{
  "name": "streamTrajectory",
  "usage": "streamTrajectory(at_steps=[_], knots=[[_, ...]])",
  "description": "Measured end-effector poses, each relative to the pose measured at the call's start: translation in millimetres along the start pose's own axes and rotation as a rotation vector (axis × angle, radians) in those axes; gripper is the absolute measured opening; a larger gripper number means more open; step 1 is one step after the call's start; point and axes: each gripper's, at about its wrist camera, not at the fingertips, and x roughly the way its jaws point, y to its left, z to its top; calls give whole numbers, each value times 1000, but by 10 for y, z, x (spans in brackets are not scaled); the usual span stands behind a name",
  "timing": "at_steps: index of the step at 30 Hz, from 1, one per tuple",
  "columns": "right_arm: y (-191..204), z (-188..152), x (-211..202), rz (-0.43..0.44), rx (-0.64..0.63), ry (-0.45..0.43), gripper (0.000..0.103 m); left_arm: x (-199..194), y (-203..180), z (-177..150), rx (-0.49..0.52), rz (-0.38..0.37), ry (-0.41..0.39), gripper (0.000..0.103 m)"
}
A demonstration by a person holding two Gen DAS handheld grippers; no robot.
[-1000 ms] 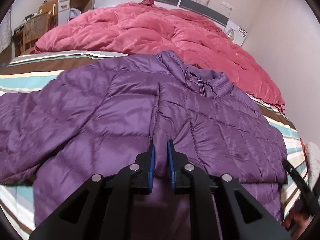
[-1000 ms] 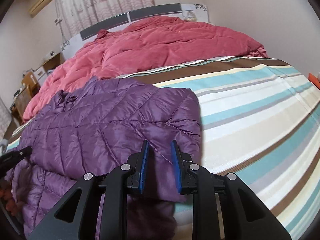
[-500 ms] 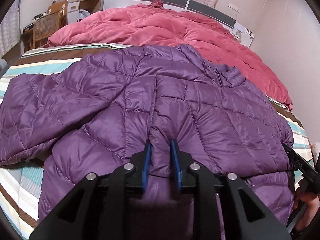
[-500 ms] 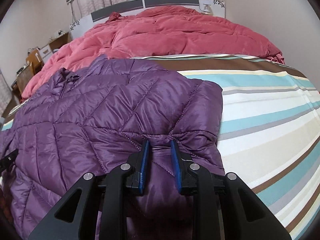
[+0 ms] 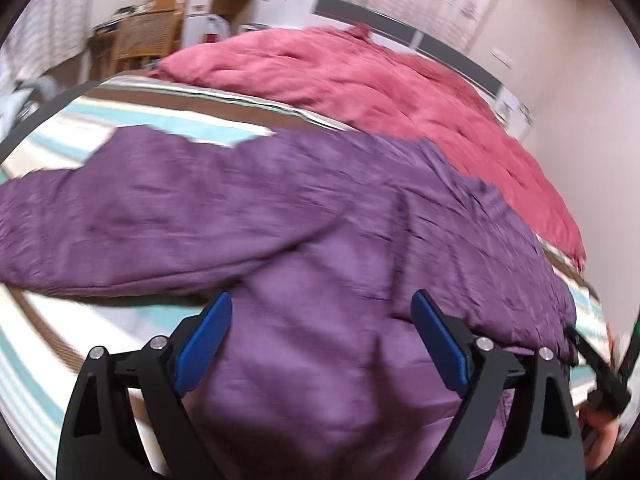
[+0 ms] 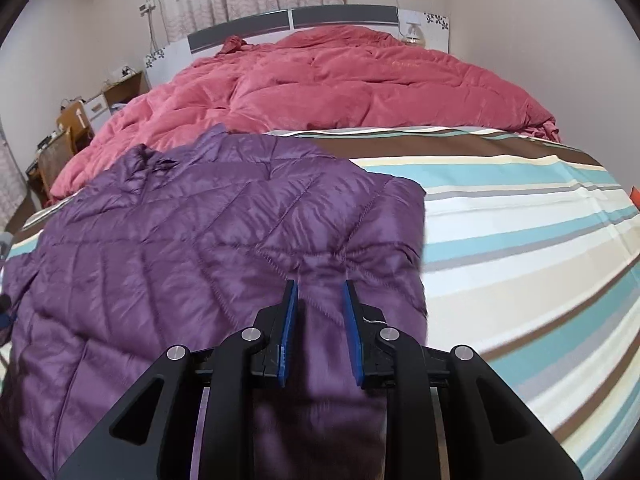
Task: Fold large clothes
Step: 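Grasp the other sleeve cuff with the left gripper while the right gripper holds the jacket edge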
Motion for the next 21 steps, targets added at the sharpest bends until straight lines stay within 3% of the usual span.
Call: streamTrajectory(at_steps=[13, 21], knots=[[5, -326, -243, -83, -39, -29, 23, -374, 1764, -11, -418, 266, -124, 90], [-55, -364, -220, -120, -8, -29, 23, -338, 2569, -93, -692, 259, -179, 72]])
